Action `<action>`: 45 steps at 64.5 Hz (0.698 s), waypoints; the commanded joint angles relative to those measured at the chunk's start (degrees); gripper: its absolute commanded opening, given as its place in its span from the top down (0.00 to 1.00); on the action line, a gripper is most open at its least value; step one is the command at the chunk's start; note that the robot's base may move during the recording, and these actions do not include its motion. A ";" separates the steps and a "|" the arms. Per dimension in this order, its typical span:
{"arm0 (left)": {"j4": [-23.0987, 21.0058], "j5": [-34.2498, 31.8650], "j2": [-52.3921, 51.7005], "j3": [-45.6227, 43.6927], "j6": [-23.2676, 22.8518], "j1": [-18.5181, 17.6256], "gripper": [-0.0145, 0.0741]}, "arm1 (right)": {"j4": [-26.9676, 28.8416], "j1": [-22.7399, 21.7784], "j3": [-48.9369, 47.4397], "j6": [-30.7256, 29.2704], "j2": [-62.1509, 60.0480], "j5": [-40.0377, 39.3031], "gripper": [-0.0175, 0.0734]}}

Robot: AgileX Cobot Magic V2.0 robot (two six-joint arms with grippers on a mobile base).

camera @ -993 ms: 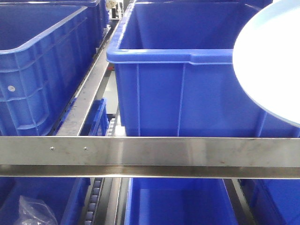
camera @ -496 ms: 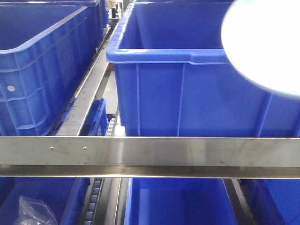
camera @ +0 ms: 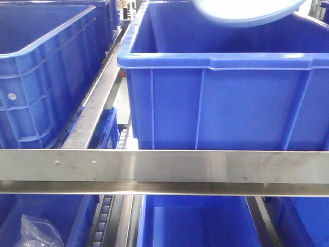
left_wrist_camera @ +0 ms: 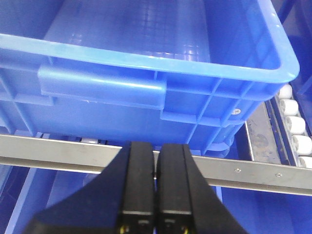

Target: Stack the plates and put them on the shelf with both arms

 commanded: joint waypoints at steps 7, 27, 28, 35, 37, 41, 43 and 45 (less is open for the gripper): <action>-0.25 -4.45 0.29 -1.61 -0.50 -0.39 0.74 | 0.44 1.93 -6.39 0.23 4.77 -5.59 0.31; -0.25 -4.45 0.29 -1.61 -0.50 -0.39 0.74 | 0.44 1.94 -3.27 0.23 -0.38 2.50 0.25; -0.25 -4.45 0.29 -1.61 -0.50 -0.39 0.74 | 0.44 1.94 -2.77 0.23 -1.50 2.78 0.25; -0.25 -4.45 0.29 -1.61 -0.50 -0.39 0.74 | 0.44 1.94 3.26 0.23 -8.95 3.30 0.35; -0.25 -4.45 0.29 -1.61 -0.50 -0.39 0.74 | 0.44 1.94 5.66 0.23 -11.14 3.13 0.41; -0.25 -4.45 0.29 -1.61 -0.50 -0.39 0.74 | 0.44 1.94 10.46 0.23 -16.97 2.38 0.54; -0.25 -4.45 0.29 -1.61 -0.50 -0.39 0.74 | 0.44 1.94 12.73 0.23 -19.41 1.93 0.62; -0.25 -4.45 0.29 -1.61 -0.50 -0.39 0.74 | 0.44 1.94 15.08 0.23 -21.92 1.47 0.71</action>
